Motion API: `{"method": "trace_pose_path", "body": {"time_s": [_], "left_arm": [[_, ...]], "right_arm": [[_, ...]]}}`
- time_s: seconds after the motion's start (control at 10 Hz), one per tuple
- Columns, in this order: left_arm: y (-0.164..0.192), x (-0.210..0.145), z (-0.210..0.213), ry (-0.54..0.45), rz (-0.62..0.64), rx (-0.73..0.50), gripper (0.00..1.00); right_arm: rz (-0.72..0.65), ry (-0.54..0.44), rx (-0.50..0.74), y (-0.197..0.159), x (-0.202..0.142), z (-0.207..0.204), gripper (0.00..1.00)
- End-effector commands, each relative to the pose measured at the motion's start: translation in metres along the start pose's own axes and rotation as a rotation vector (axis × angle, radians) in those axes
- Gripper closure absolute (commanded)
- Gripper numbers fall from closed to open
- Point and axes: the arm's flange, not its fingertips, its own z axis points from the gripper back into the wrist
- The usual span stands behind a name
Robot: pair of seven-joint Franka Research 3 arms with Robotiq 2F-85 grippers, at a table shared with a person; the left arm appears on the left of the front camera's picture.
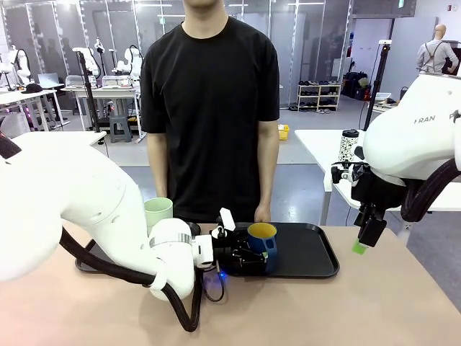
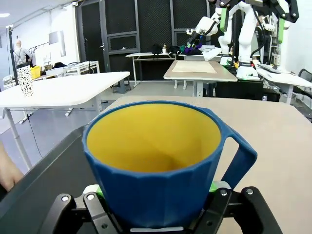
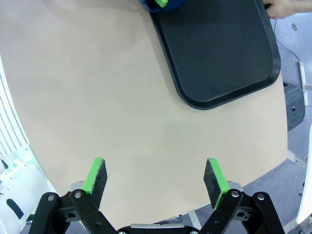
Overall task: Sort and store the cups by type.
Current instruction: Pick up the Handle plastic cup and place it into the empty Flat Tray.
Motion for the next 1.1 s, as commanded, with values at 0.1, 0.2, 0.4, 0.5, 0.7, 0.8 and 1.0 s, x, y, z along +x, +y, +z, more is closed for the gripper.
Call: {"method": "trace_pose_path", "body": {"time_s": [0.1, 0.2, 0.4, 0.5, 0.7, 0.8, 1.0], "left_arm": [[-0.002, -0.017, 0.006, -0.025, -0.005, 0.034, 0.29], [-0.001, -0.019, 0.007, -0.021, -0.007, 0.044, 0.29], [0.000, -0.023, 0.004, -0.004, 0.006, 0.046, 0.29], [0.001, -0.024, 0.002, 0.004, 0.005, 0.050, 0.29], [0.002, -0.027, 0.001, 0.017, 0.009, 0.057, 0.29], [0.003, -0.028, 0.000, 0.023, 0.011, 0.062, 0.29], [0.004, -0.031, 0.001, 0.037, 0.011, 0.067, 0.29]], "right_arm": [[-0.007, -0.001, 0.002, 0.000, 0.000, 0.001, 0.00], [-0.007, -0.001, 0.002, 0.000, 0.000, 0.001, 0.00], [-0.007, -0.001, 0.002, 0.000, 0.000, 0.001, 0.00], [-0.007, -0.001, 0.002, 0.000, 0.000, 0.001, 0.00], [-0.007, -0.001, 0.002, 0.000, 0.000, 0.001, 0.00], [-0.007, -0.001, 0.002, 0.000, 0.000, 0.001, 0.00], [-0.007, -0.001, 0.002, 0.000, 0.000, 0.001, 0.00]]}}
